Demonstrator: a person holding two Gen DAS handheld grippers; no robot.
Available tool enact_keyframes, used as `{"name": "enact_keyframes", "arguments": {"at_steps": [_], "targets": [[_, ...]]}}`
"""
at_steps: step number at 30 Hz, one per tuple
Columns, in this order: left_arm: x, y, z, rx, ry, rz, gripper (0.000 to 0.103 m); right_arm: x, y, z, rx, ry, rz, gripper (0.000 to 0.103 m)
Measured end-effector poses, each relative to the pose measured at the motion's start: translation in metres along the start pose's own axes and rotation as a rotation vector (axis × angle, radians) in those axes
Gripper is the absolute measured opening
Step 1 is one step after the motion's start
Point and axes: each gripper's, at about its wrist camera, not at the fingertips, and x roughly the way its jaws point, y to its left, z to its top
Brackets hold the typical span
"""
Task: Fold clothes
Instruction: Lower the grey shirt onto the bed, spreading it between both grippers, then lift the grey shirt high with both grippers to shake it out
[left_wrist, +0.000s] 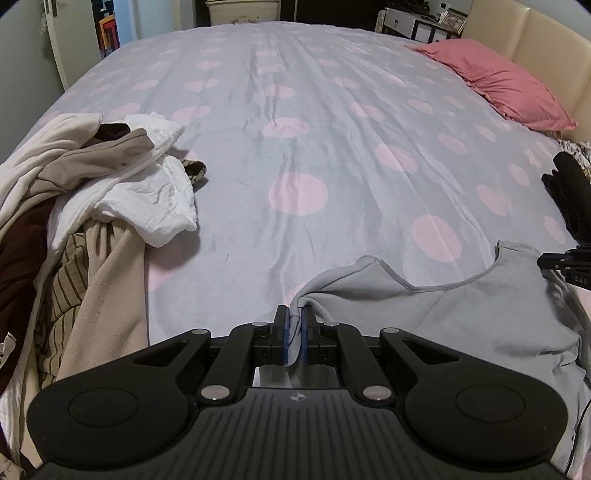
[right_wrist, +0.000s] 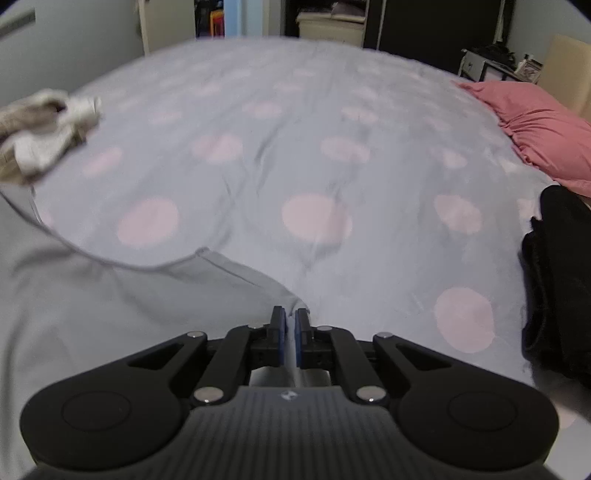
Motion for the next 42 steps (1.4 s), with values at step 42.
{"name": "enact_keyframes", "arguments": {"at_steps": [42], "targets": [[-0.414, -0.024, -0.065, -0.008, -1.118, -0.153, 0.004, -0.506, 0.126, -0.024, 0.0, -1.254, -0.383, 0.004]]}}
